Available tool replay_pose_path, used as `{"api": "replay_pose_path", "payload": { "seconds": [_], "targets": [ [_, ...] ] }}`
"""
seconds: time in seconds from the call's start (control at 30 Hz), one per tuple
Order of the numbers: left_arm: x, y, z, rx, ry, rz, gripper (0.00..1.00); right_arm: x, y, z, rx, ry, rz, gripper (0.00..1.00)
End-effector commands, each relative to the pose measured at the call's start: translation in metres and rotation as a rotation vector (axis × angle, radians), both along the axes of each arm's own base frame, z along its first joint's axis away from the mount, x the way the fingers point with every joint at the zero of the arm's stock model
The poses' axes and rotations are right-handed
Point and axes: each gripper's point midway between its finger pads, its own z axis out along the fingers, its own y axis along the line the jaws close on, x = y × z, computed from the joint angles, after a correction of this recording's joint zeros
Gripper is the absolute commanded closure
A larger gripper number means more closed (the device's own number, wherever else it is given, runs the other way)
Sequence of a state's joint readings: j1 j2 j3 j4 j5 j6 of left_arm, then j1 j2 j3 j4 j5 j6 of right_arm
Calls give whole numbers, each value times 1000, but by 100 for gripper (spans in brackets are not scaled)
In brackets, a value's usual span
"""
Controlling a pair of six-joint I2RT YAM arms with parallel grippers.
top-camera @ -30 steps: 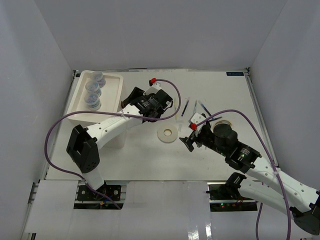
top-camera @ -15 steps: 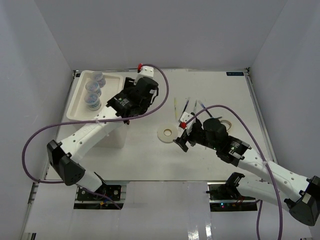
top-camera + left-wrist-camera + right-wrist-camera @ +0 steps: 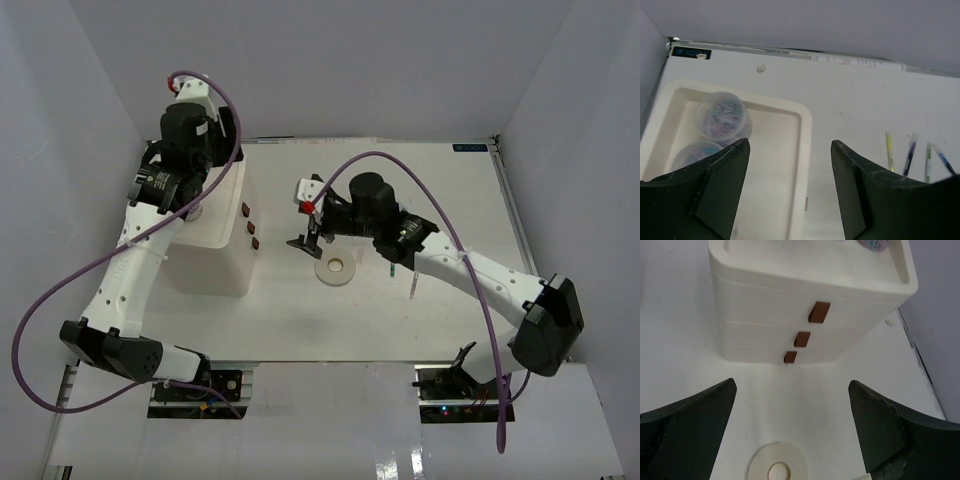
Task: Sort the stationery into containers
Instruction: Open the drawer in the storage box.
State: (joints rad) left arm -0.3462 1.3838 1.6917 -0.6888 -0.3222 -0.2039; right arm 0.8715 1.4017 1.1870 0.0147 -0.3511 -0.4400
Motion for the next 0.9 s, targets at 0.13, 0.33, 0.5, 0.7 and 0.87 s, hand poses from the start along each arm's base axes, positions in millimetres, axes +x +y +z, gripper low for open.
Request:
{"api": "replay_pose_path", "payload": {
  "seconds": [0.13, 0.33, 0.5, 0.7, 0.87],
  "targets": [
    [9, 74, 26, -165, -81, 41, 23, 28, 57, 26, 70, -49, 167, 0],
    [0, 120, 29, -173, -120, 116, 20, 47, 88, 12, 64, -18, 209, 8],
    [-12, 138, 15, -91, -156, 164, 17, 60, 108, -5, 57, 19, 230, 13],
    [-19, 140, -4, -48, -173, 155, 11, 72, 128, -13, 65, 53, 246, 21],
    [-20, 140, -17, -30, -166, 151, 5, 75, 135, -14, 66, 69, 254, 26]
  ]
}}
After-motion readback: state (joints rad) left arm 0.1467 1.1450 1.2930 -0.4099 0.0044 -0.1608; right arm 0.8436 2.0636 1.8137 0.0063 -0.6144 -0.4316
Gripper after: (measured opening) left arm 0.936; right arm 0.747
